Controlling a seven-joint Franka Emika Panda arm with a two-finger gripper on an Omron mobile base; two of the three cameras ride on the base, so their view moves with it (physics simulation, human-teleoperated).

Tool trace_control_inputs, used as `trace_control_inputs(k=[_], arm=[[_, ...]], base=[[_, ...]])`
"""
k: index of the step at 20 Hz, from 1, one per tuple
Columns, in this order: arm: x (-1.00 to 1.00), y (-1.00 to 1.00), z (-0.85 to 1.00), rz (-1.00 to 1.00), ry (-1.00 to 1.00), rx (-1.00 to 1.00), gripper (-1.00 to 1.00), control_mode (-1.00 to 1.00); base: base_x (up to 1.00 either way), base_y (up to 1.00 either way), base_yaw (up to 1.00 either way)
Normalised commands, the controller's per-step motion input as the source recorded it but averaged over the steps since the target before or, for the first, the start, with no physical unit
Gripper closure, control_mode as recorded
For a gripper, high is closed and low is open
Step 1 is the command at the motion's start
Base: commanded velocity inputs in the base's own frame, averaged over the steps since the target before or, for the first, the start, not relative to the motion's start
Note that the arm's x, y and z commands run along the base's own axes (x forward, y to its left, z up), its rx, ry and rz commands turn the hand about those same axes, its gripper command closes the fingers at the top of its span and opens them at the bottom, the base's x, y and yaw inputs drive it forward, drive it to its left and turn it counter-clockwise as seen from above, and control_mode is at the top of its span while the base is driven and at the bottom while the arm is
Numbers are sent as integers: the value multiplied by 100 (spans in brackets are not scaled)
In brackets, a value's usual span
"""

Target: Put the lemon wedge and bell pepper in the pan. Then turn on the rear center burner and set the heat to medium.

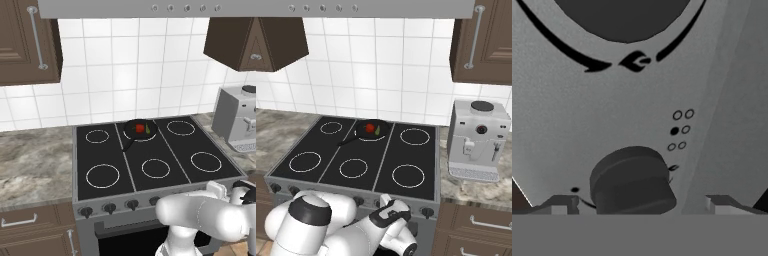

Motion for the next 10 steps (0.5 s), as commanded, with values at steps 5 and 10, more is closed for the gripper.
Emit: trace_control_inputs(k=[5,10], arm=[[38,-16,-2,3,-1,0,-100,-100],[39,-21,-5,5,-2,0,-100,-100]], base=[[0,0,0],[0,0,0]])
